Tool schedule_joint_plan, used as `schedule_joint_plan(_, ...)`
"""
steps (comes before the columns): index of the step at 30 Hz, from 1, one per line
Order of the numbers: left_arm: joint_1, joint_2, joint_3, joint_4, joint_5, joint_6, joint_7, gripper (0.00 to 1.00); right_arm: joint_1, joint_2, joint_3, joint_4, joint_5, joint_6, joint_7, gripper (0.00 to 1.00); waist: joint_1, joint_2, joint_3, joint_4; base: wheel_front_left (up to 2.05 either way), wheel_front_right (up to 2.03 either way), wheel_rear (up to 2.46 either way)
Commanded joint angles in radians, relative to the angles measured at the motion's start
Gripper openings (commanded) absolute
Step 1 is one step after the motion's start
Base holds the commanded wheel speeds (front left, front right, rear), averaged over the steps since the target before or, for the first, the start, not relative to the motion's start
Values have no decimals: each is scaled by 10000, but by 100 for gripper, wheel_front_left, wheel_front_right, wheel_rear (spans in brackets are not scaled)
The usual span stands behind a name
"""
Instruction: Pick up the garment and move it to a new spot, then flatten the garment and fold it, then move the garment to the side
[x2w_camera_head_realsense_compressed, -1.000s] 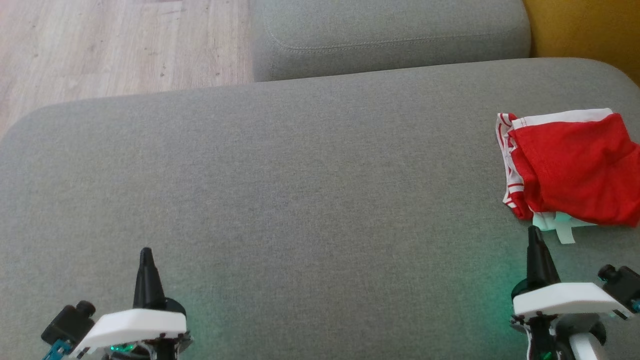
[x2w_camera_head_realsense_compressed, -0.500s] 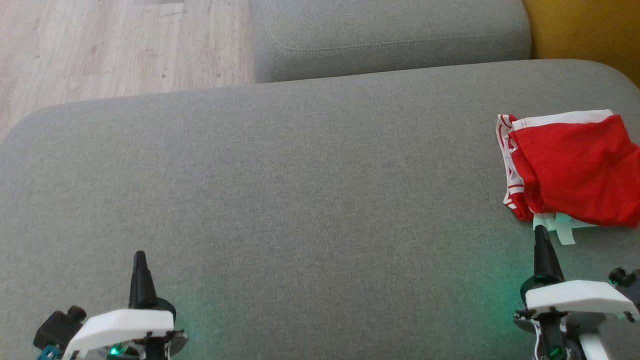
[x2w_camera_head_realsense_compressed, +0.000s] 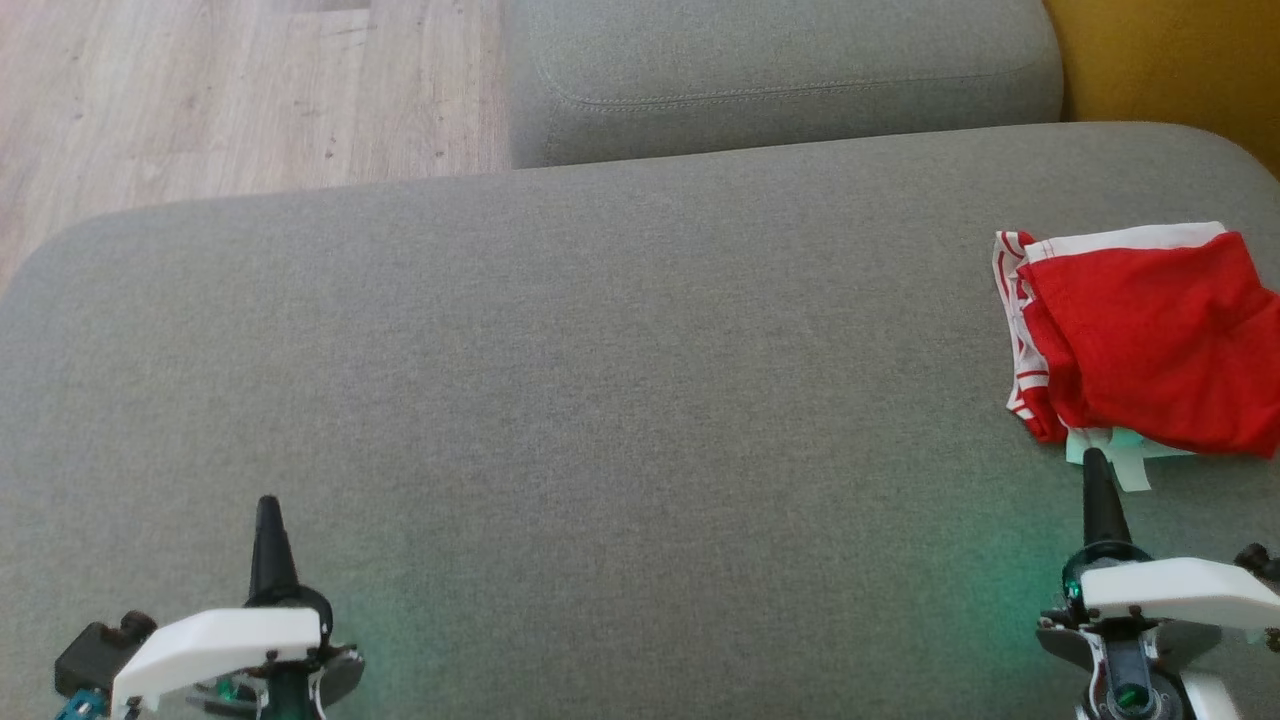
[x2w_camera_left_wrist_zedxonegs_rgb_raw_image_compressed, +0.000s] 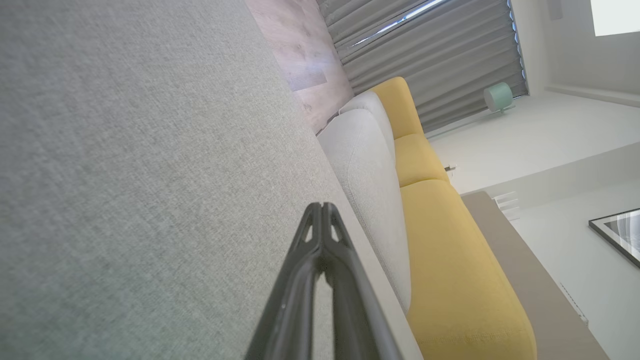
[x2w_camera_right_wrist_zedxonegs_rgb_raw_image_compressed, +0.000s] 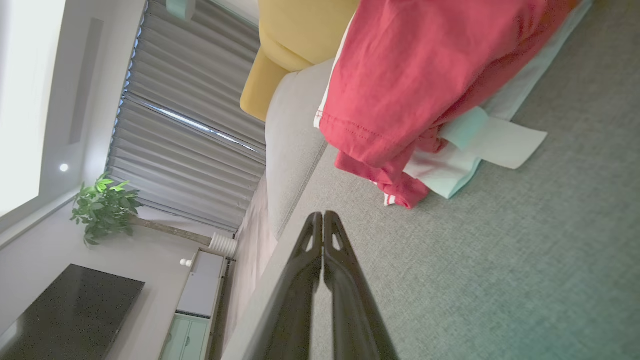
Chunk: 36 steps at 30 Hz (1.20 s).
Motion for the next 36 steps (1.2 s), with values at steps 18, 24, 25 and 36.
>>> schedule_joint_plan(18, -606, 54, 613, -339, -1693, -155, 584, 0, -654, -74, -106, -597, 2182, -5, 551, 0, 0, 0, -50, 25, 0, 0, 0)
schedule_joint_plan(24, -643, 54, 733, -340, -2231, -184, 763, 0, -677, -76, -179, -664, 2872, -6, 725, 0, 0, 0, -67, 34, 0, 0, 0)
schedule_joint_plan(25, -649, 54, 753, -340, -2320, -189, 793, 0, -681, -76, -191, -675, 2987, -6, 754, 0, 0, 0, -69, 36, 0, 0, 0)
schedule_joint_plan(36, -717, 55, 972, -342, -3306, -241, 1121, 0, -725, -78, -324, -796, 4252, -7, 1073, 0, 0, 0, -100, 51, 0, 0, 0)
